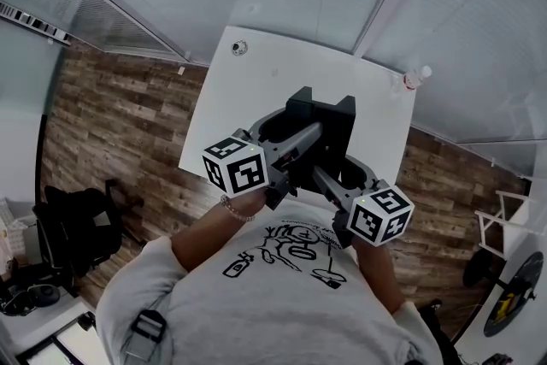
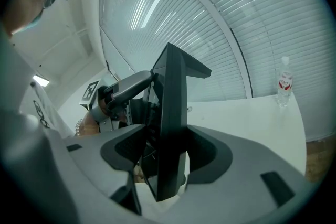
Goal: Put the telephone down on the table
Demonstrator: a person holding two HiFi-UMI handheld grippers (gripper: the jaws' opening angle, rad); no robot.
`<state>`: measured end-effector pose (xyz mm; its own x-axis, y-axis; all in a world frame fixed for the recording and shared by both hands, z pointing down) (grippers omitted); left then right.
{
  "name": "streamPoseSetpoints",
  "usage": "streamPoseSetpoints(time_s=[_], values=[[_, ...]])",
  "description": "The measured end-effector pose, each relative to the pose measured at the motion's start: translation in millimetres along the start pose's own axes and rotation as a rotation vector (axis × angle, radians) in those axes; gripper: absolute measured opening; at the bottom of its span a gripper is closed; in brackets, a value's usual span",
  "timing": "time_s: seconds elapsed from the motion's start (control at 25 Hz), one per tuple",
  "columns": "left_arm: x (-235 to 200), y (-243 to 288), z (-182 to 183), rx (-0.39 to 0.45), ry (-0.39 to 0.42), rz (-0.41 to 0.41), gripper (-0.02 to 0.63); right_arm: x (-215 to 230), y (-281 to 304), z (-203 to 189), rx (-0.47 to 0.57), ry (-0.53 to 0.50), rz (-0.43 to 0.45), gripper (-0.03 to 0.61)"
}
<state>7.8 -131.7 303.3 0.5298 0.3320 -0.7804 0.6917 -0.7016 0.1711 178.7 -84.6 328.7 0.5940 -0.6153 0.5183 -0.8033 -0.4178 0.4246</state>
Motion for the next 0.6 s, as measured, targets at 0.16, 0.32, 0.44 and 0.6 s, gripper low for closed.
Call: streamPoseSetpoints(time_s=[0.16,0.32,0.44,0.6], values=[[-7.4,6.5,3.3,-0.004,-0.013,0.014,0.296,7.8,6.4,3.9,-0.018,0.01,0.006,0.224],[-16.7,-4.5,14.3,-0.005,-0.011,0.019,0.296,-1.9,21.7,6.8,-0.015,0.014,0.009,0.224],[-20.8,-14.5,19.2,-0.016,-0.005,0.013,0.296,-12.2,29.2,4.6,-0.008,0.022,0.004,0.224],[-22.4,-20.8,20.3,-0.029,-0.004,0.002,0.296,-20.0,31.6,1.4,-0.001,0.03,-0.008,0.224]])
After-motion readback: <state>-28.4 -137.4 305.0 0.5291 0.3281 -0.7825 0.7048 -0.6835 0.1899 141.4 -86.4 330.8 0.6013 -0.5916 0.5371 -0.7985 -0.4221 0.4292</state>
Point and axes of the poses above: the fingertips, and each gripper's own axes: y forward along the fingers, x to its right, z out of its top, the point moved 8 cm from there along -y, backward along the fingers, and after that the axes turned 6 degrees about -y, right-handed, at the moved point
